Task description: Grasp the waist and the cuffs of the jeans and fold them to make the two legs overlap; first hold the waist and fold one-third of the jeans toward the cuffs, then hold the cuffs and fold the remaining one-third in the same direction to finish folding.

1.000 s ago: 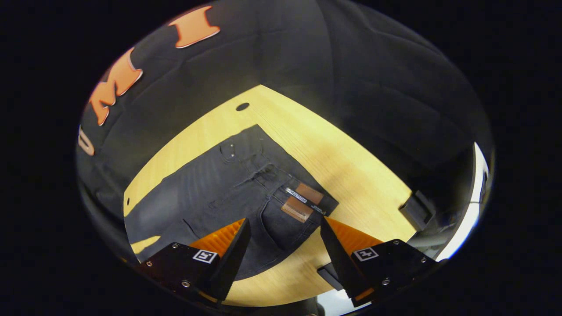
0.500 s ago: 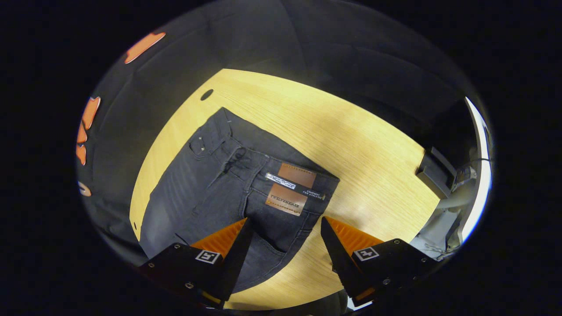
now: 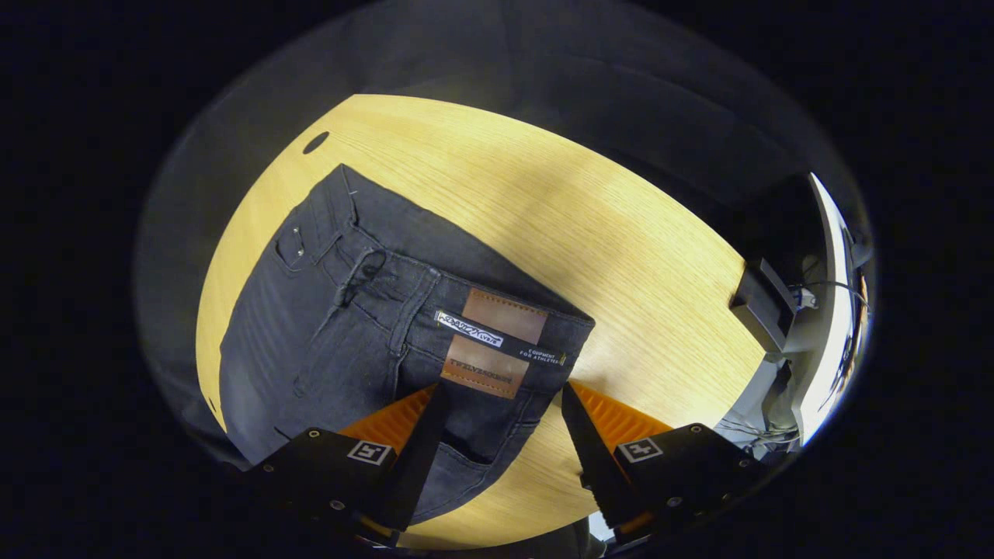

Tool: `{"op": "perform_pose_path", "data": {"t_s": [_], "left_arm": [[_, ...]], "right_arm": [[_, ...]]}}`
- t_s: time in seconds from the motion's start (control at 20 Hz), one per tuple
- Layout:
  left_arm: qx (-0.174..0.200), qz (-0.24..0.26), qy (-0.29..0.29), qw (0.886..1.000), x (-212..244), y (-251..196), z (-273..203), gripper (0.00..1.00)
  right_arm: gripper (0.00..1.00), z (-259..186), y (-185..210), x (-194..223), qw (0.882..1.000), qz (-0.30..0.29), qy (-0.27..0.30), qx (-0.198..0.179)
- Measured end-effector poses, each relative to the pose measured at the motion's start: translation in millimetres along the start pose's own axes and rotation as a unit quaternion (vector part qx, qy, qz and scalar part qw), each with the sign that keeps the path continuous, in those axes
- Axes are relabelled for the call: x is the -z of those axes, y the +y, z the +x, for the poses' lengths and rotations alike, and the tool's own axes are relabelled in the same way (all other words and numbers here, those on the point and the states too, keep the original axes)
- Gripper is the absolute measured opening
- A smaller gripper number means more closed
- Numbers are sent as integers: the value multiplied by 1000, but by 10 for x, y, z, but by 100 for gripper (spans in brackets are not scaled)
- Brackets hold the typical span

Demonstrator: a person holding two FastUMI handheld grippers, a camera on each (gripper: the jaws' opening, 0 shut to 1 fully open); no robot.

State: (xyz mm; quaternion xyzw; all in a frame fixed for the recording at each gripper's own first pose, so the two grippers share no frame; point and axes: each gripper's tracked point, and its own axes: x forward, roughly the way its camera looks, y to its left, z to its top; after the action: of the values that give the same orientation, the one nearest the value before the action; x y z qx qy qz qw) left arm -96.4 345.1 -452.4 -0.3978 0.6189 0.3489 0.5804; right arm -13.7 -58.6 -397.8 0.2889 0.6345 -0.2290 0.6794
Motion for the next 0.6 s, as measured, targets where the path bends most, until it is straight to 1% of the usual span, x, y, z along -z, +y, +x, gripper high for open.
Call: {"op": "perform_pose_path", "data": {"t_s": [0.05,0.15,0.2,0.25,0.3,0.4,0.45,0.5,0.55,0.6], "left_arm": [[-13,4,5,1000,-55,26,71,99],[-34,13,8,999,-185,46,194,99],[-31,12,15,999,-160,39,205,99],[-27,9,8,1000,-206,13,241,99],[-25,8,12,1000,-184,44,195,95],[-25,2,5,1000,-156,51,203,96],[-23,10,2,1000,-160,57,191,95],[-18,24,-3,1000,-183,34,204,94],[-10,36,-10,999,-227,-12,207,89],[6,42,-29,999,-325,-60,200,63]], "right_arm": [[89,-2,-2,-6,1000,1,4,11],[88,18,-4,1,999,-4,11,34],[87,18,8,-3,999,2,14,37],[86,21,10,-9,999,12,18,41],[84,24,21,-1,999,16,19,43],[80,20,59,6,999,21,19,42],[71,16,92,16,999,22,15,41],[60,26,119,13,999,15,7,39],[50,24,127,23,999,8,2,37],[41,13,130,16,999,-8,1,31]]}}
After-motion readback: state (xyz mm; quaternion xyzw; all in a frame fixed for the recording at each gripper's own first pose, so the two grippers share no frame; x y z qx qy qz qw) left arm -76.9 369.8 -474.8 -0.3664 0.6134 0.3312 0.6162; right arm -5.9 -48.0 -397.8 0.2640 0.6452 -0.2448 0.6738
